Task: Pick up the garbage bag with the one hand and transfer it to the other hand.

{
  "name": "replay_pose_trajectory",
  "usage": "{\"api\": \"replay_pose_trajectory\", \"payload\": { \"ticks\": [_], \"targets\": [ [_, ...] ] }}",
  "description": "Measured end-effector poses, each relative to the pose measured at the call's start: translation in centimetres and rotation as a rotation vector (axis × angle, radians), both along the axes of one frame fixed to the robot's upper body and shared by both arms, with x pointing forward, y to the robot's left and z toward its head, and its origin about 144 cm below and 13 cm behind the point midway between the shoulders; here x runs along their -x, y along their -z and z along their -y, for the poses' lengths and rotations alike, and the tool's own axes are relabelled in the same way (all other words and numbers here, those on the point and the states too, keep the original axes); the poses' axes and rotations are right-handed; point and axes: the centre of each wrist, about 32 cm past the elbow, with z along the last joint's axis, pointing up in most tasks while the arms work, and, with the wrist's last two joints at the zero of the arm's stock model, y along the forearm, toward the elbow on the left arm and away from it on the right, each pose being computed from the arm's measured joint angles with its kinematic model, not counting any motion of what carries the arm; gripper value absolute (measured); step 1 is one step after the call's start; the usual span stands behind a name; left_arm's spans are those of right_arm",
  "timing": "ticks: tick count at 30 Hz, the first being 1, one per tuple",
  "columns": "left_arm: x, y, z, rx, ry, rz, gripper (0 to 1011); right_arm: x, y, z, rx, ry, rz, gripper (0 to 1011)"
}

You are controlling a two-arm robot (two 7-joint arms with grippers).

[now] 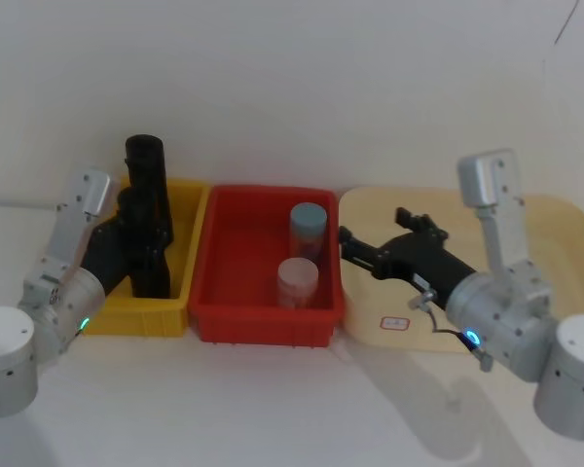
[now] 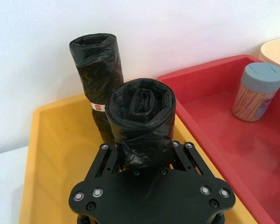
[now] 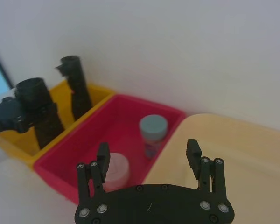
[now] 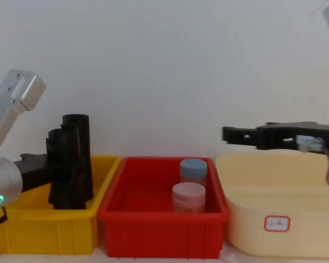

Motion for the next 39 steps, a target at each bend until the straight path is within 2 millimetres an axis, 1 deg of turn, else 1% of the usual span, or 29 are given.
{"api": "replay_pose_trajectory", "payload": {
  "ticks": [3,12,27,39],
  "targets": [
    [0.0,0.0,0.0,0.000,0.000,0.000,376,-0.6,-0.5,-0.6,0.008,-0.031,-0.021,999],
    [0.0,0.0,0.0,0.000,0.000,0.000,376,-1.9,-1.0,-2.1,0.034,-0.095,-0.084,1000],
    [0.0,0.0,0.0,0.000,0.000,0.000,376,-3.2,-0.6,-3.6,0.060,-0.137,-0.151,1000],
    [0.0,0.0,0.0,0.000,0.000,0.000,376,-3.9,0.0,-4.4,0.077,-0.152,-0.178,1000]
  ]
}}
